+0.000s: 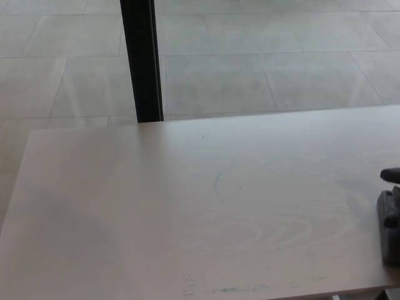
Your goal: The robot uses its right hand to hold the eraser kept in the middle of the desk and use it to wipe the desk by swiping its surface twice
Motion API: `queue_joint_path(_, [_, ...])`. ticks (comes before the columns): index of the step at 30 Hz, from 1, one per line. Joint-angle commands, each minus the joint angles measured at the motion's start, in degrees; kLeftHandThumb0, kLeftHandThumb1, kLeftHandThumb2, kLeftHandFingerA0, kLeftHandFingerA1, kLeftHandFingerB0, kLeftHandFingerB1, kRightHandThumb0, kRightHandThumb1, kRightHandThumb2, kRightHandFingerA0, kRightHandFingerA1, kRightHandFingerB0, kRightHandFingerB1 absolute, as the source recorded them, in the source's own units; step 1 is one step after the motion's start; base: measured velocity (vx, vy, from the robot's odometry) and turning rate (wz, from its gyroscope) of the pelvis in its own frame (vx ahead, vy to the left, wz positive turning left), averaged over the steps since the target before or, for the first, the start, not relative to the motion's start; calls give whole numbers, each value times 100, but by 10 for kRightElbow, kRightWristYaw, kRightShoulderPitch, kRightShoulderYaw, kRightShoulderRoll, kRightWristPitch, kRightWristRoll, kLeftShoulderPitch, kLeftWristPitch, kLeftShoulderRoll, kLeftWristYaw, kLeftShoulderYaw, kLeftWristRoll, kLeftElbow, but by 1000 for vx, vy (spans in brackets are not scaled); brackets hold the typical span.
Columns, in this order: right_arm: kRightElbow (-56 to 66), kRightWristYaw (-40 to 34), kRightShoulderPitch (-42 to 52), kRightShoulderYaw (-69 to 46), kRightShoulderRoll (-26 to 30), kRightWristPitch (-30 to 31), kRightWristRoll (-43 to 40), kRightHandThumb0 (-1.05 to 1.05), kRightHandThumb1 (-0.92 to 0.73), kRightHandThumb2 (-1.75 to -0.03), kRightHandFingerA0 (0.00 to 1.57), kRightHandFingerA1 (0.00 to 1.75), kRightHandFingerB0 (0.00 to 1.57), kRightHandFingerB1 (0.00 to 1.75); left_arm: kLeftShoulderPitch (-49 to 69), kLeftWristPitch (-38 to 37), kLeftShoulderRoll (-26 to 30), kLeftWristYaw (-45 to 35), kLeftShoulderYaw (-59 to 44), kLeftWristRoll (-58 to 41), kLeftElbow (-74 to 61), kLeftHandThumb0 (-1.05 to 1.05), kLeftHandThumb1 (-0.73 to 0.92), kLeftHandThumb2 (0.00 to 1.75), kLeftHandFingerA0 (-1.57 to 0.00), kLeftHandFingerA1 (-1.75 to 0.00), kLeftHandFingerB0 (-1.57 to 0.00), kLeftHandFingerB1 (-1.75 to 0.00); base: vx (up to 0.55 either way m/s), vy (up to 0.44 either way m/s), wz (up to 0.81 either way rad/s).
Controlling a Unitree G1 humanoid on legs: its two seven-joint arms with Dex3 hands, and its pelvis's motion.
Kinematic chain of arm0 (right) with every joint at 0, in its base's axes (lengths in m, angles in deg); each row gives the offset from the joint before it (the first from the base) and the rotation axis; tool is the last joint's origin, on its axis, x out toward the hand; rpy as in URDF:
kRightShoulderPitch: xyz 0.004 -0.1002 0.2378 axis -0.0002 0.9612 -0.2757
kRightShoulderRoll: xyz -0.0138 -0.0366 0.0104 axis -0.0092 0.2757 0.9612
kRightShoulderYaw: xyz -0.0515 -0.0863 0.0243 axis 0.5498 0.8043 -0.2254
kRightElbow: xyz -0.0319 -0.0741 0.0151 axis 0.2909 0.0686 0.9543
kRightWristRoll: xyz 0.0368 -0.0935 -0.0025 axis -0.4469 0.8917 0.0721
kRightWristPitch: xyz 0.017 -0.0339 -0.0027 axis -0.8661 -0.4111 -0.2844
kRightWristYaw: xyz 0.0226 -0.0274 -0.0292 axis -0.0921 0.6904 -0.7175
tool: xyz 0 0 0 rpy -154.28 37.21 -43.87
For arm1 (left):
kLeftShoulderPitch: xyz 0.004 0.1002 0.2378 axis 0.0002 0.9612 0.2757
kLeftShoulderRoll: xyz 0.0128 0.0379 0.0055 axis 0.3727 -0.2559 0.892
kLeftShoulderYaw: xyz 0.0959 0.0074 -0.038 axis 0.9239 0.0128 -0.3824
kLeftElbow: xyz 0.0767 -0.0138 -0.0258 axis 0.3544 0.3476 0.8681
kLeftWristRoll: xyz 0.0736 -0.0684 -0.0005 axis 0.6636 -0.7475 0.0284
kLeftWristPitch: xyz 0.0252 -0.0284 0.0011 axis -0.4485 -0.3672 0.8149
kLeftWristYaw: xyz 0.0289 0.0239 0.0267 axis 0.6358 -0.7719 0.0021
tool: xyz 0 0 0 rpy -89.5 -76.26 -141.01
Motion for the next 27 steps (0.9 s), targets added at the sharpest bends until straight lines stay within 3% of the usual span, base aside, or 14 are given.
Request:
queue_joint_path(1, [53, 41, -26, 1, 39, 67, -17, -61, -74, -63, 73, 46, 26, 30, 5, -2, 4, -1, -3, -6, -4, -49, 80, 64, -49, -85, -33, -59, 0, 0, 0])
queue_joint_path(4, [93, 57, -40, -7, 68, 83, -28, -72, -61, -94, 48, 57, 7, 39, 8, -6, 5, 1, -3, -4, -5, -51, 79, 65, -50, -85, -34, -60, 0, 0, 0])
queue_joint_path(5, [116, 45, -55, -36, 78, 115, -57, -72, -75, -64, 56, 43, 17, 27, 6, -15, 9, -2, 0, 1, 7, -51, 79, 64, -51, -85, -35, -60, 0, 0, 0])
queue_joint_path(6, [125, 51, -59, -55, 94, 121, -71, -80, -63, -97, 53, 58, 10, 41, 9, -9, 8, 5, 4, 6, -4, -48, 58, 104, -59, -82, -31, -63, 0, 0, 0])
queue_joint_path(8, [137, 54, -58, -69, 98, 133, -80, -80, -63, -97, 53, 58, 10, 41, 10, -8, 7, 5, 4, 4, -6, -48, 58, 104, -59, -82, -31, -63, 0, 0, 0])
queue_joint_path(9, [142, 46, -59, -81, 104, 137, -84, -70, -79, -65, 63, 42, 22, 28, 12, -8, 7, 4, 2, 3, -7, -52, 79, 65, -54, -92, -38, -64, 0, 0, 0])
queue_joint_path(14, [171, 40, -27, -189, 154, 153, -131, -76, -65, -99, 57, 60, 22, 45, 15, -1, 4, 2, -9, -10, -11, -50, 78, 66, -53, -91, -37, -64, 0, 0, 0])
queue_joint_path(16, [187, 29, 1, -243, 165, 169, -155, -73, -73, -63, 83, 56, 52, 41, 11, -4, 6, 0, -11, -11, 0, -49, 80, 64, -53, -91, -35, -62, 0, 0, 0])
queue_joint_path(20, [209, -21, 83, -374, 177, 191, -185, -77, -64, -62, 106, 56, 76, 50, 13, -6, 8, -2, -9, -8, -4, -51, 78, 66, -51, -89, -35, -62, 0, 0, 0])
queue_joint_path(21, [195, -19, 108, -395, 181, 177, -178, -76, -68, -61, 107, 59, 74, 54, 15, -5, 10, -4, -9, -7, -4, -49, 57, 104, -57, -82, -29, -62, 0, 0, 0])
queue_joint_path(22, [168, -46, 155, -435, 182, 159, -163, -78, -70, -62, 104, 62, 77, 58, 12, 5, 10, 7, -11, -9, -7, -49, 79, 64, -51, -88, -35, -61, 0, 0, 0])
queue_joint_path(24, [161, -62, 169, -459, 176, 162, -166, -71, -53, -104, 96, 74, 71, 68, 8, 1, 12, 8, -11, -8, 2, -48, 80, 64, -52, -88, -35, -60, 0, 0, 0])
queue_joint_path(25, [148, -76, 188, -474, 170, 151, -158, -81, -70, -61, 99, 65, 72, 63, 10, -2, 11, -1, -13, -12, 0, -48, 79, 65, -49, -89, -32, -61, 0, 0, 0])
queue_joint_path(27, [83, -85, 242, -520, 147, 117, -175, -75, -72, -63, 99, 76, 63, 74, 11, -8, 17, -3, -5, -1, 9, -51, 80, 64, -53, -88, -35, -61, 0, 0, 0])
